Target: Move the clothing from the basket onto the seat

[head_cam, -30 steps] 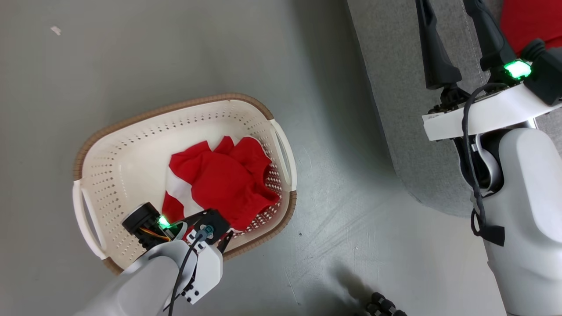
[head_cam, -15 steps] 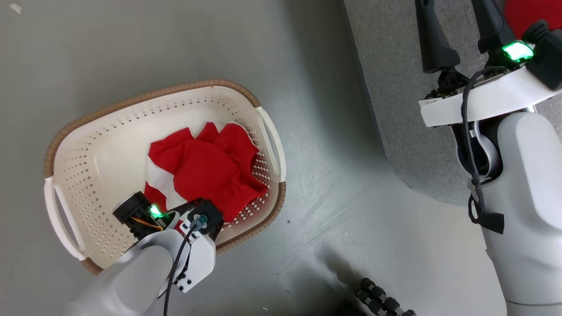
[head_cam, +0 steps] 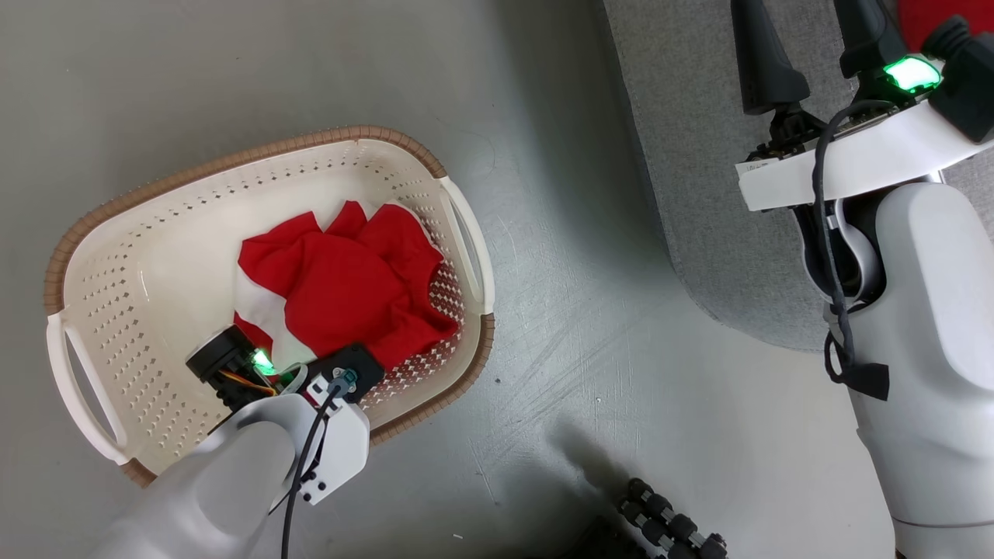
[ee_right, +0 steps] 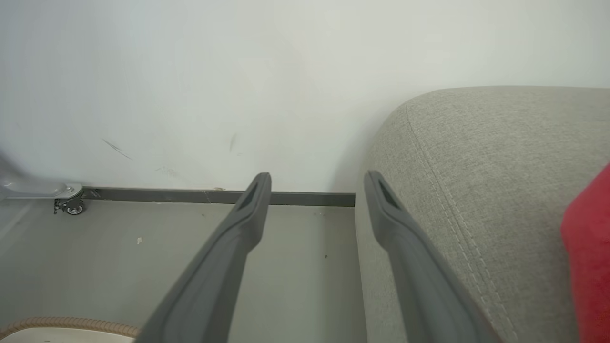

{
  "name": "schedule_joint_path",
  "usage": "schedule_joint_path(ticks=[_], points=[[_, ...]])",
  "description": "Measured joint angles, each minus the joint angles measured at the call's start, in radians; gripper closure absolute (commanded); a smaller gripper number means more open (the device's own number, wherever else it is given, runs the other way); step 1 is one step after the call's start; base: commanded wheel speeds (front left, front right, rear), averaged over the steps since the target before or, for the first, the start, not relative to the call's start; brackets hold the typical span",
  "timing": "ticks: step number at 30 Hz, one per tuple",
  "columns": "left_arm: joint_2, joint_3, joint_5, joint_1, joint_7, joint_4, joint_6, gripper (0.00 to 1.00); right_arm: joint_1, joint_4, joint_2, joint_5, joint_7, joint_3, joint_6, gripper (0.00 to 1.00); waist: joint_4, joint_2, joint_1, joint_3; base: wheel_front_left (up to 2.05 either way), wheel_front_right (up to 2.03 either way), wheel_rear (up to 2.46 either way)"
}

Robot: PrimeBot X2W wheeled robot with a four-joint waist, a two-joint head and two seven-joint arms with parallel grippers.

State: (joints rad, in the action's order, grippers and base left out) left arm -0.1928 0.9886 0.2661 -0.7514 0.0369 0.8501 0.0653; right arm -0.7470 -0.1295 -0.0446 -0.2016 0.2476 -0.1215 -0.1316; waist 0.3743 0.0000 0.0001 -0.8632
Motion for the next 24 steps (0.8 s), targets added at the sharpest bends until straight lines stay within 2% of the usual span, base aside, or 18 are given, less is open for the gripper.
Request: schedule_joint_path(ticks=[1, 2, 16, 24], points=[[0.001, 0.000, -0.003, 0.000, 0.001, 0.004, 0.000, 0.83, 0.000, -0.003, 0.000, 0.000, 0.000, -0.001, 0.000, 0.00, 0.000, 0.0000, 0.0000, 0.000, 0.00, 0.00, 0.00], [0.001, 0.000, -0.003, 0.000, 0.001, 0.004, 0.000, 1.00, 0.000, -0.003, 0.000, 0.000, 0.000, -0.001, 0.000, 0.00, 0.000, 0.0000, 0.0000, 0.000, 0.00, 0.00, 0.00], [0.012, -0.012, 0.001, -0.003, 0.037, 0.038, 0.000, 1.00, -0.002, -0.031, 0.000, 0.000, 0.001, 0.004, 0.000, 0.00, -0.006, 0.0000, 0.0000, 0.012, 0.00, 0.00, 0.00], [0.014, -0.058, 0.038, -0.022, 0.084, 0.041, -0.011, 1.00, -0.020, -0.037, 0.000, 0.007, 0.003, 0.018, 0.000, 0.00, -0.023, 0.0000, 0.0000, 0.029, 0.00, 0.00, 0.00]])
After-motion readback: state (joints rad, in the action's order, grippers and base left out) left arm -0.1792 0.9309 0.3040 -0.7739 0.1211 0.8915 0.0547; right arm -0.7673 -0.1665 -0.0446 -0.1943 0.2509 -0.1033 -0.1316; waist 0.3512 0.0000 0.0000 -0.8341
